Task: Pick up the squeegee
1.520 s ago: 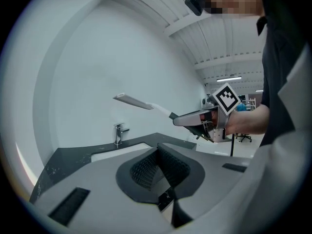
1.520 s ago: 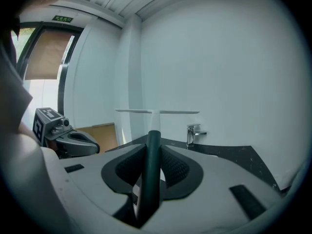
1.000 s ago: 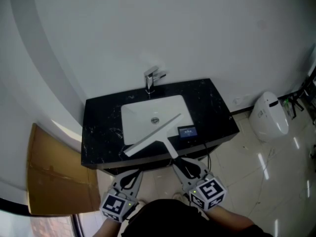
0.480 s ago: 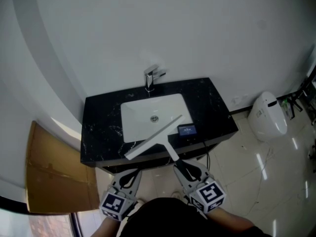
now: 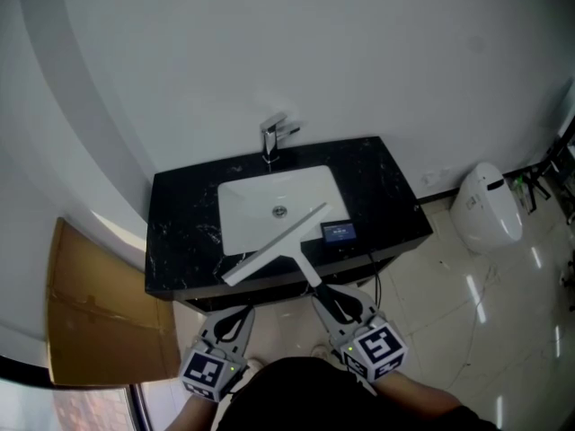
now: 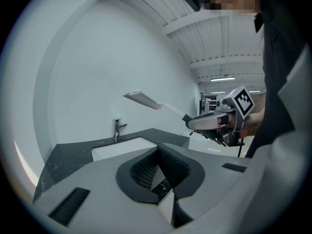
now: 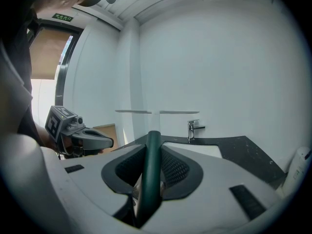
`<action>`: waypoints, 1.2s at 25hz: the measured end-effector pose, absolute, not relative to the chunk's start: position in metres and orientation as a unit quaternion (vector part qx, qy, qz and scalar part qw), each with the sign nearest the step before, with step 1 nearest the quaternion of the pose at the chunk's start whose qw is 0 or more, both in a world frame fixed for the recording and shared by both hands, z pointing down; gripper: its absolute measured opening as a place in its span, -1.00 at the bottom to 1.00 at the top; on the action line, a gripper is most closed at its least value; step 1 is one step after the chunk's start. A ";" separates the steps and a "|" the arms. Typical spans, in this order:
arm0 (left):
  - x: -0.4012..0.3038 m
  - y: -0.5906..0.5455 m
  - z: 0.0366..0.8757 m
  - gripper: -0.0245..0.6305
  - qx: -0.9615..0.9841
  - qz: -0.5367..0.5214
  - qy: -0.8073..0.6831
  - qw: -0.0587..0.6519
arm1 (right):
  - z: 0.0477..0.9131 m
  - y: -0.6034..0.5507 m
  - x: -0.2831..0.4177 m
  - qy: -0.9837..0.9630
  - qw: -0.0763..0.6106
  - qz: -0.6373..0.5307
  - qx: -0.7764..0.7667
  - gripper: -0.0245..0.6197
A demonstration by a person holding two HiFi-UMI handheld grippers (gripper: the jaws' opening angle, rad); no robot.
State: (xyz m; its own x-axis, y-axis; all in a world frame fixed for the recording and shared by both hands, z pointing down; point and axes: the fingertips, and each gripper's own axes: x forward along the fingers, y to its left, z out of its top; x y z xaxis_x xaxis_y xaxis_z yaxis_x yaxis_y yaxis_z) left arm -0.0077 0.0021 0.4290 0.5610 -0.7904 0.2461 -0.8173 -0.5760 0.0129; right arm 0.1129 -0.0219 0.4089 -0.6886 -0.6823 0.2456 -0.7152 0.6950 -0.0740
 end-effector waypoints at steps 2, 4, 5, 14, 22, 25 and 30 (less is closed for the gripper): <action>-0.008 0.002 0.430 -0.93 0.883 0.112 -0.452 0.057 | 0.411 -0.022 0.113 -0.916 0.101 0.079 0.380 -0.63; -0.008 0.001 0.431 -0.93 0.884 0.111 -0.450 0.054 | 0.411 -0.021 0.112 -0.915 0.105 0.083 0.381 -0.63; -0.008 0.001 0.430 -0.93 0.884 0.111 -0.451 0.053 | 0.411 -0.021 0.112 -0.914 0.105 0.083 0.382 -0.63; -0.009 -0.001 0.429 -0.93 0.882 0.110 -0.456 0.056 | 0.412 -0.023 0.110 -0.915 0.112 0.080 0.378 -0.63; -0.010 -0.002 0.428 -0.93 0.879 0.107 -0.461 0.057 | 0.411 -0.026 0.109 -0.918 0.101 0.071 0.378 -0.63; -0.011 -0.003 0.428 -0.93 0.879 0.107 -0.461 0.054 | 0.410 -0.027 0.108 -0.918 0.101 0.072 0.376 -0.63; -0.014 -0.004 0.426 -0.93 0.878 0.108 -0.464 0.055 | 0.409 -0.028 0.106 -0.919 0.105 0.073 0.373 -0.63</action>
